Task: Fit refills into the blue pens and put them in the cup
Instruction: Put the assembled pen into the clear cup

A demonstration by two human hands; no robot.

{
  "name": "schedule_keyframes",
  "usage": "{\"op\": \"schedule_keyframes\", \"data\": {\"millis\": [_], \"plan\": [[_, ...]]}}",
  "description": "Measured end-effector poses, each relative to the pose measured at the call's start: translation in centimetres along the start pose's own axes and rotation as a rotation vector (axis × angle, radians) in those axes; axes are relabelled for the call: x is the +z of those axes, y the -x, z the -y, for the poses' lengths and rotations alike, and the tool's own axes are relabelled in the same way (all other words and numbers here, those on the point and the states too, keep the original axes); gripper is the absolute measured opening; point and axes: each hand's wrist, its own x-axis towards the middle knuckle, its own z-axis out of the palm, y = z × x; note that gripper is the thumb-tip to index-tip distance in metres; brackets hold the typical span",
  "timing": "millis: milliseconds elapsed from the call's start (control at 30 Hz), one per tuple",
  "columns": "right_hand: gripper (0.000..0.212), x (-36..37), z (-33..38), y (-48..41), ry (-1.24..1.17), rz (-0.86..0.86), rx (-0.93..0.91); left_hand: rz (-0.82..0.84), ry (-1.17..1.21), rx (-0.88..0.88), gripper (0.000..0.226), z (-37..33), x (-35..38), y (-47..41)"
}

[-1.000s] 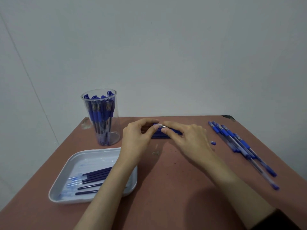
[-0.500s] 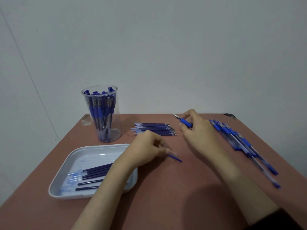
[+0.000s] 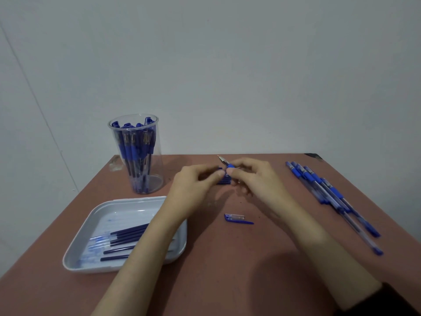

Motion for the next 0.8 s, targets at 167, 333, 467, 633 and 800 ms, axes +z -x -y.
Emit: {"op": "schedule_keyframes", "data": {"millis": [167,333,467,633,800], "plan": [[0.043,0.3,1.2,0.6,-0.510,0.297,0.191,0.137,0.607,-0.061,0.025,-1.1,0.0,0.5],[0.021,0.0,0.7,0.5,-0.630,0.378,0.269,0.126,0.854,-0.164,0.020,-1.6,0.5,0.7],[0.022,0.5,0.8,0.7,-0.508,0.276,0.170,0.014,0.847,-0.170,0.013,-1.5,0.7,0.6],[0.019,1.2,0.6,0.8,-0.232,0.120,-0.096,-0.109,0.837,-0.164,0.008,-1.2,0.6,0.5],[0.016,1.9,0.1,0.8,-0.149,0.024,-0.187,-0.055,0.935,-0.179,0.022,-1.3,0.7,0.4]]}}
